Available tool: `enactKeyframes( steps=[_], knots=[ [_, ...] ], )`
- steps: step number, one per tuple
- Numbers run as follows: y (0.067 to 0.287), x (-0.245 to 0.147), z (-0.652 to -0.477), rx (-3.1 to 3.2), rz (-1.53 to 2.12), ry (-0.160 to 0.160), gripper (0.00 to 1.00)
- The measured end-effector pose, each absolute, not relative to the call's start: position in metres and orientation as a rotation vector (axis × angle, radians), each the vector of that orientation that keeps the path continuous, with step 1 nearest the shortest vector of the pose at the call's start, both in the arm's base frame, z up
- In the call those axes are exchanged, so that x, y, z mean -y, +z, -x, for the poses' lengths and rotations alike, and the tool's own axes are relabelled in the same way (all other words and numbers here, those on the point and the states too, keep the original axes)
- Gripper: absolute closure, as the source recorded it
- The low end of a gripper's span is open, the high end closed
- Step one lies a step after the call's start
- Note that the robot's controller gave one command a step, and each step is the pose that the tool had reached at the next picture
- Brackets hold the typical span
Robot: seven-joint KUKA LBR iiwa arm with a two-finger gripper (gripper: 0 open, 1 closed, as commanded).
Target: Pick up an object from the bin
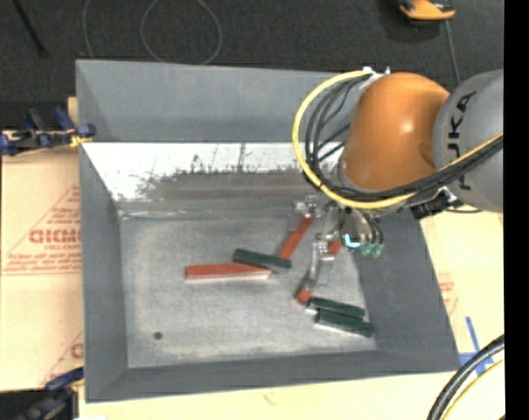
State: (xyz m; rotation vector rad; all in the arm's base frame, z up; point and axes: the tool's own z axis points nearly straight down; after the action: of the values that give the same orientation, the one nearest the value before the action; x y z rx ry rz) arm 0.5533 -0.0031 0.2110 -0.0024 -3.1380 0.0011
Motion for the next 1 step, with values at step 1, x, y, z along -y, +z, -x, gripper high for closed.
enactKeyframes(
  steps=[1],
  knots=[
    [0.0666,-0.0318,-0.5709,3.139,0.045,-0.002,0.0]
  ],
)
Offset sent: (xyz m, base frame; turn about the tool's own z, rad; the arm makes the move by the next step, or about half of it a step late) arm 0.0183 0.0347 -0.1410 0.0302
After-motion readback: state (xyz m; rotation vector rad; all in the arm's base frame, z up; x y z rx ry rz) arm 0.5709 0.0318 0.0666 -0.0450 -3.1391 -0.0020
